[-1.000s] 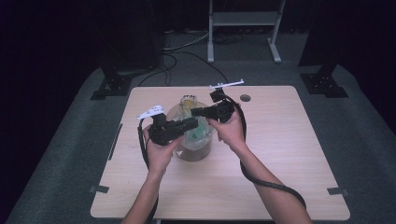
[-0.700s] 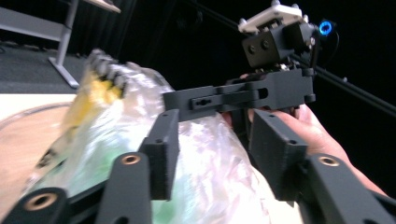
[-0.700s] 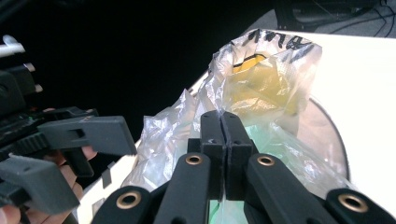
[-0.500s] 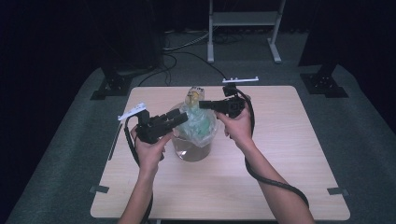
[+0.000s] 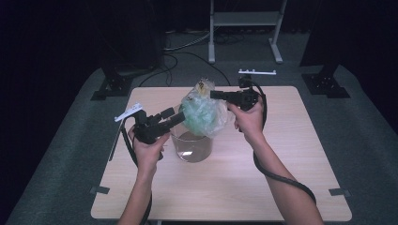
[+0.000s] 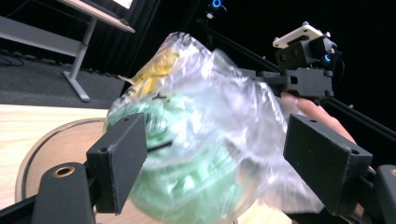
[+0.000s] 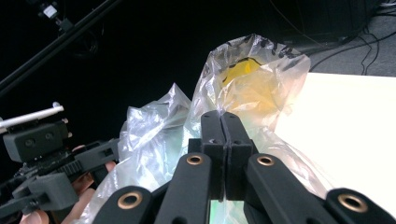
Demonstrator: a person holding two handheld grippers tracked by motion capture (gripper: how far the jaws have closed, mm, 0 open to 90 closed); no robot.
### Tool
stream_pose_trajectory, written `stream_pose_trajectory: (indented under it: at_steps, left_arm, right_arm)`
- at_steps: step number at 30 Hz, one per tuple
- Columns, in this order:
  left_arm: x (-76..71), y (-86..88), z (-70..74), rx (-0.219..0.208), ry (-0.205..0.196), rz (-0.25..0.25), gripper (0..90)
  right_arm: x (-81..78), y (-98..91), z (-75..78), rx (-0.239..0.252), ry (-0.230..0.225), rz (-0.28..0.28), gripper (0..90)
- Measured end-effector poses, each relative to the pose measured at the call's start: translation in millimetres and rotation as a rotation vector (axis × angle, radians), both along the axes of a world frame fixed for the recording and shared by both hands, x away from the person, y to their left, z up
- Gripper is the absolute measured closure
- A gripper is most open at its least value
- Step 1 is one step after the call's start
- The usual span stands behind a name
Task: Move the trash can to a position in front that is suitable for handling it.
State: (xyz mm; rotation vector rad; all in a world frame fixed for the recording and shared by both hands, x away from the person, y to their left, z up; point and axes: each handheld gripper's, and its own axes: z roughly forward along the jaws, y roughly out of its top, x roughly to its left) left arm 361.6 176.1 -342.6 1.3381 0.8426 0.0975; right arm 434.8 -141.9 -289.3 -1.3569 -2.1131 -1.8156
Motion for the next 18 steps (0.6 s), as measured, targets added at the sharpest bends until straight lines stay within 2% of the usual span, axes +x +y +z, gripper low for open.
stream_pose_trajectory:
  at_steps: [6, 10, 12, 18]
  left_arm:
    - [-0.8, 0.1, 1.8, 0.005, -0.009, 0.008, 15.5]
    - [0.6, 2.4, -0.1, -0.004, -0.004, 0.016, 11.4]
    - [1.7, 3.2, -1.3, -0.022, -0.002, 0.013, 9.7]
    - [3.4, 3.6, -2.7, -0.029, -0.001, 0.002, 9.4]
  right_arm:
    - [0.0, -5.9, 8.4, 0.021, -0.009, -0.006, 90.0]
    - [-0.8, -8.5, 16.6, 0.026, -0.023, -0.010, 90.0]
    - [-1.2, -10.1, 20.9, 0.027, -0.034, -0.012, 90.0]
    - [-3.1, -19.2, 34.0, 0.031, -0.054, -0.023, 90.0]
